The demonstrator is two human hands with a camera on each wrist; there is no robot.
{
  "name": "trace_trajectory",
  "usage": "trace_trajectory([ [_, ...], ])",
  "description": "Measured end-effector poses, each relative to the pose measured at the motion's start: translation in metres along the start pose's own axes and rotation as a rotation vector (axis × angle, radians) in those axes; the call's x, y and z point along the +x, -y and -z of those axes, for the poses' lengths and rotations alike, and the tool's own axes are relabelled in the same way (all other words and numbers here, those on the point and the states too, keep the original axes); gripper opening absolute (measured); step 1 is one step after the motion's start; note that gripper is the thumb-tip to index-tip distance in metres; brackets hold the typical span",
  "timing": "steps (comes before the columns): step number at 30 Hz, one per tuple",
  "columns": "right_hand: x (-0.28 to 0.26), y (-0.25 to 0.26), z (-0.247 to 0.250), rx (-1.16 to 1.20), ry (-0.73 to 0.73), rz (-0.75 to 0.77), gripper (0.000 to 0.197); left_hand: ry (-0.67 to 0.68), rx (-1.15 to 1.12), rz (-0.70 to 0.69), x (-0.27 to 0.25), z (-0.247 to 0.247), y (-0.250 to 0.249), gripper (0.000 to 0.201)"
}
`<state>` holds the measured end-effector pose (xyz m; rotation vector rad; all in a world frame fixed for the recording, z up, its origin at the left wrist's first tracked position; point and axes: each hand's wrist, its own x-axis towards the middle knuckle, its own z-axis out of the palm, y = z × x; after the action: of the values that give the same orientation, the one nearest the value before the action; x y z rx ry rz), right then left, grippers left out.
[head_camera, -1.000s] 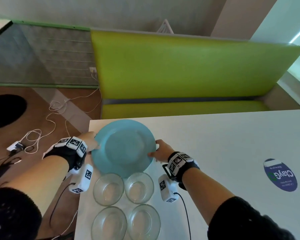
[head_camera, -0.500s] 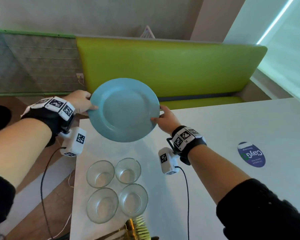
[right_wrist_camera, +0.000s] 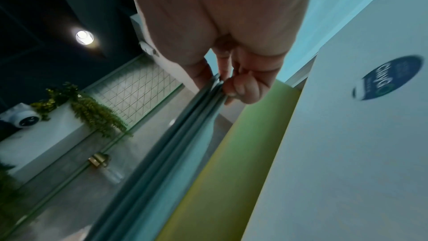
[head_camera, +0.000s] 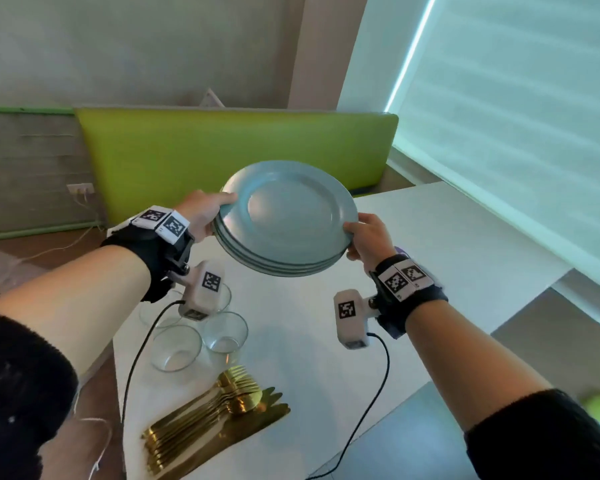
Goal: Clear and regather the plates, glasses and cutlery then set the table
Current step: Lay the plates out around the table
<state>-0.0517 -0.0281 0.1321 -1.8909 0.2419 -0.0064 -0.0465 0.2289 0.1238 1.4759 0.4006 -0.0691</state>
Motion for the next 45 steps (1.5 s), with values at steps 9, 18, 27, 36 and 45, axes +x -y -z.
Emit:
trace_trajectory([
  [9, -0.050, -0.042, 0.074, 0.138, -0.160, -0.157, 0.029, 0.071, -0.049, 0.064, -0.039, -0.078, 0.042, 0.058],
  [18, -0.055, -0.076, 0.100, 0.358, -0.335, -0.303, 0.011, -0.064, 0.244, 0.019, -0.038, -0.110, 0.068, 0.061],
  [27, -0.042, -0.124, 0.117, 0.544, -0.538, -0.380, 0.019, -0.309, 0.330, -0.013, -0.010, -0.083, 0.071, 0.052],
  [36, -0.053, -0.190, 0.100, 0.436, -0.534, -0.580, 0.027, -0.414, 0.317, 0.022, -0.003, -0.056, 0.079, 0.052],
  [45, -0.070, -0.219, 0.090, 0.355, -0.426, -0.724, 0.036, -0.353, 0.310, 0.016, -0.014, -0.057, 0.092, 0.050],
])
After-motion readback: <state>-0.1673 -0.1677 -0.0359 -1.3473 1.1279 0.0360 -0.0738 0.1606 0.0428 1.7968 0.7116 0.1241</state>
